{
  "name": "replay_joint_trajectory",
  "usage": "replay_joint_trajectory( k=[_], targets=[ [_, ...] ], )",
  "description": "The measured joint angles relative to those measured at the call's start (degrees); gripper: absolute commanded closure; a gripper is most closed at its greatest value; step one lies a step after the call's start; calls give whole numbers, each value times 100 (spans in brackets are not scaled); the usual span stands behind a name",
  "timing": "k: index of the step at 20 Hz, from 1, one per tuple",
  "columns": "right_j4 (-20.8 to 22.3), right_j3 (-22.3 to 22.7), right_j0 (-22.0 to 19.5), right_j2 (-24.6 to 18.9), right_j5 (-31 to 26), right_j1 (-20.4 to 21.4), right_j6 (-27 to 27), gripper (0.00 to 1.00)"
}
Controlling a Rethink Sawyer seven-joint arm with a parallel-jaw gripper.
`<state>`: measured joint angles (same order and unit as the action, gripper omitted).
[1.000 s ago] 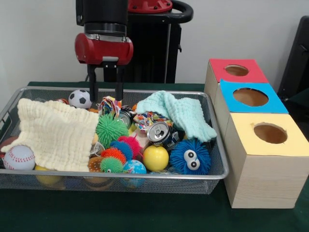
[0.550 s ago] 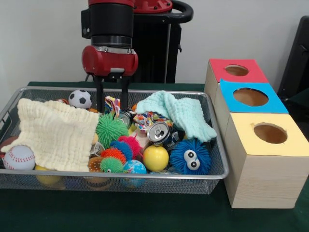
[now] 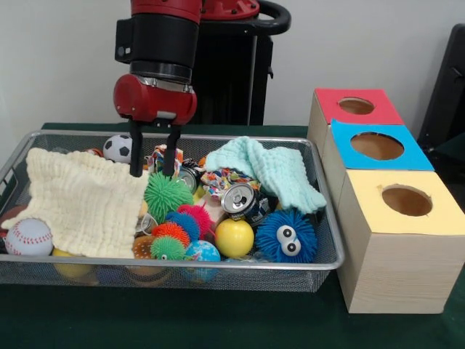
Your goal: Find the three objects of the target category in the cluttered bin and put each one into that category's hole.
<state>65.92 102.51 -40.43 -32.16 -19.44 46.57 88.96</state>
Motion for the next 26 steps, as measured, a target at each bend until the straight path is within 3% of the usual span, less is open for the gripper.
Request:
replay_joint_trajectory(
  k=[14,21,26],
  targets=[
    [402,-191,676,1235,243,-145,25,0],
    [243,-186,481,1311,362,-512,25,0],
    [-94,-106,49,1242,471,-866,25,0]
  ],
)
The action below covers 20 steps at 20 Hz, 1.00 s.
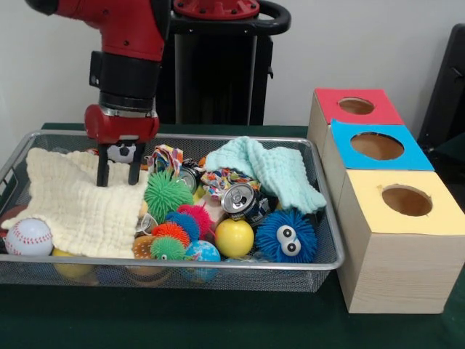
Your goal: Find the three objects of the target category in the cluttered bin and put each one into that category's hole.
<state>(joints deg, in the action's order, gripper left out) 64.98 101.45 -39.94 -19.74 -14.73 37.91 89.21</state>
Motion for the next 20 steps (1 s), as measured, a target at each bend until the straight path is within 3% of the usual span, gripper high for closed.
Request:
replay_joint_trajectory(
  k=[6,14,20],
  targets=[
    [-568,271,-599,-309,6,-197,0,0],
    [-1407,864,-1445,-1147,6,-278,0,0],
    [-1866,1179,-1827,-1701,6,-409,0,0]
  ],
)
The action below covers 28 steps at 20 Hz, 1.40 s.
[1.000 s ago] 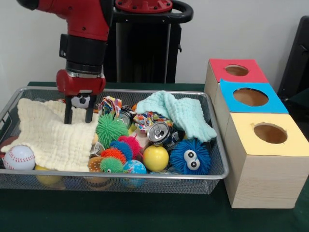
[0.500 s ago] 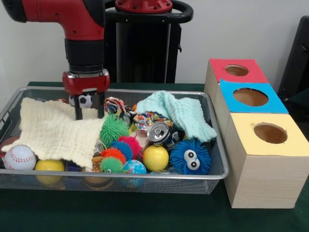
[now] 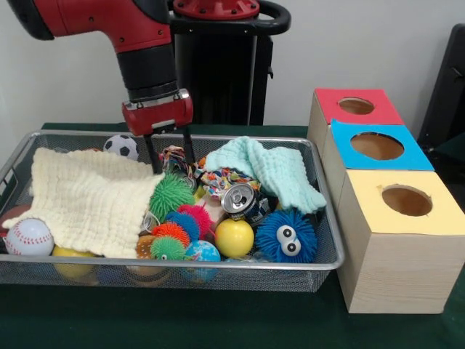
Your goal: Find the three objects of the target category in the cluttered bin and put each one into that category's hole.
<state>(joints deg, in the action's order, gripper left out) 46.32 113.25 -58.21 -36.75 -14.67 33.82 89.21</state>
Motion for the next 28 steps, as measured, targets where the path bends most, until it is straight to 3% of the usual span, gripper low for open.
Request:
replay_joint_trajectory(
  k=[9,14,17,18,20,28],
  targets=[
    [-29,76,140,-302,55,-182,0,0],
    [240,60,490,-235,347,-136,0,0],
    [433,-2,840,-13,517,-45,0,0],
    [564,-89,1183,245,596,54,0,0],
    [642,-162,1460,456,622,141,0,0],
    [704,-462,2454,1362,620,533,0,0]
  ],
)
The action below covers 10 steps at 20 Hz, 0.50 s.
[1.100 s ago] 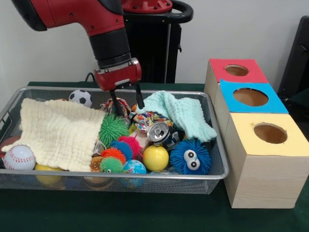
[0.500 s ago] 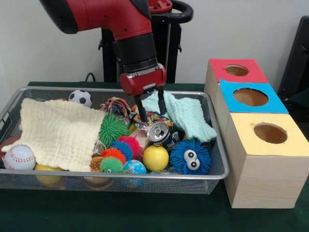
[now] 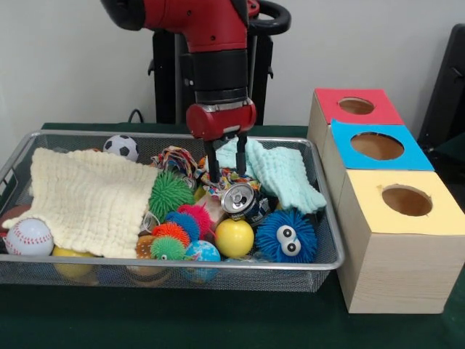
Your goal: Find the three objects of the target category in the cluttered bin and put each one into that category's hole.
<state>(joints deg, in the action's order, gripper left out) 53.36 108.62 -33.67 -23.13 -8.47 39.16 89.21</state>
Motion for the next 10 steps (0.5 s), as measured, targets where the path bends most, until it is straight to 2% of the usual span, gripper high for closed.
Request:
replay_joint_trajectory(
  k=[1,5,10],
  targets=[
    [-2,-99,201,255,1,74,0,0],
    [-2,-267,491,722,1,195,0,0],
    [-4,-442,646,1134,1,290,0,0]
  ],
)
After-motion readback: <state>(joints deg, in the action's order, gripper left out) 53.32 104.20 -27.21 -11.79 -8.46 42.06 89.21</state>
